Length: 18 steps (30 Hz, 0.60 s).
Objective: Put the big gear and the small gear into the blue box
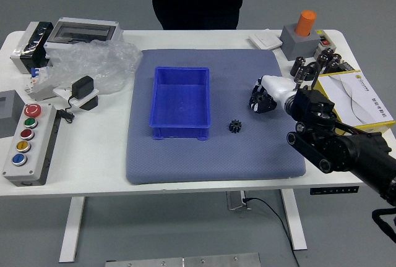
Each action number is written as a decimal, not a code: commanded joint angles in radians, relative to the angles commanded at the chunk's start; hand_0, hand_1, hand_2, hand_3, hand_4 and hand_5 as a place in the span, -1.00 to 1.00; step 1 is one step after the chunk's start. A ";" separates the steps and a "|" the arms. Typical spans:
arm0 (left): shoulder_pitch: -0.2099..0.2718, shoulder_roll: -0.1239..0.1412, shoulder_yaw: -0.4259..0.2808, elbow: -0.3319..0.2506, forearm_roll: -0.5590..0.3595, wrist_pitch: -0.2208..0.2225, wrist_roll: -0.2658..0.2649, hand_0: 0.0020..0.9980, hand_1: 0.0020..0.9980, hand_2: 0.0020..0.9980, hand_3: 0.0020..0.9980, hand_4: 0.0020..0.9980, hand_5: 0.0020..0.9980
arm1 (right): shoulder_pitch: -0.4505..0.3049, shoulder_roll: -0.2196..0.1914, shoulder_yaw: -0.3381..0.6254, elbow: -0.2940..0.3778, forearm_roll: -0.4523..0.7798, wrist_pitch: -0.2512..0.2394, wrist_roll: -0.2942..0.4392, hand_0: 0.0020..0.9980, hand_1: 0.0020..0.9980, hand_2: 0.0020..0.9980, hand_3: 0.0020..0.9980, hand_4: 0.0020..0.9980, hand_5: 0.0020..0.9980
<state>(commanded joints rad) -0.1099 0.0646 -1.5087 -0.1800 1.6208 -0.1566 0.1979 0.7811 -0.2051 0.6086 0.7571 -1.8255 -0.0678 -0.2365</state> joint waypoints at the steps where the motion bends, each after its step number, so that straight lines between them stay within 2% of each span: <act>1: 0.000 0.000 0.000 0.000 0.000 0.000 0.000 0.45 0.35 0.36 0.37 -0.13 -0.94 | 0.000 -0.001 0.002 0.002 -0.001 -0.002 0.000 0.35 0.04 0.03 0.06 0.27 -0.81; 18: -0.001 0.001 0.000 0.000 -0.002 0.001 -0.001 0.45 0.35 0.35 0.37 -0.13 -0.94 | -0.003 -0.024 0.069 0.066 -0.034 -0.017 -0.016 0.33 0.03 0.02 0.06 0.29 -0.88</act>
<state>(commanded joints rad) -0.1111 0.0658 -1.5092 -0.1800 1.6186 -0.1552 0.1966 0.7782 -0.2294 0.6777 0.8232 -1.8596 -0.0851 -0.2521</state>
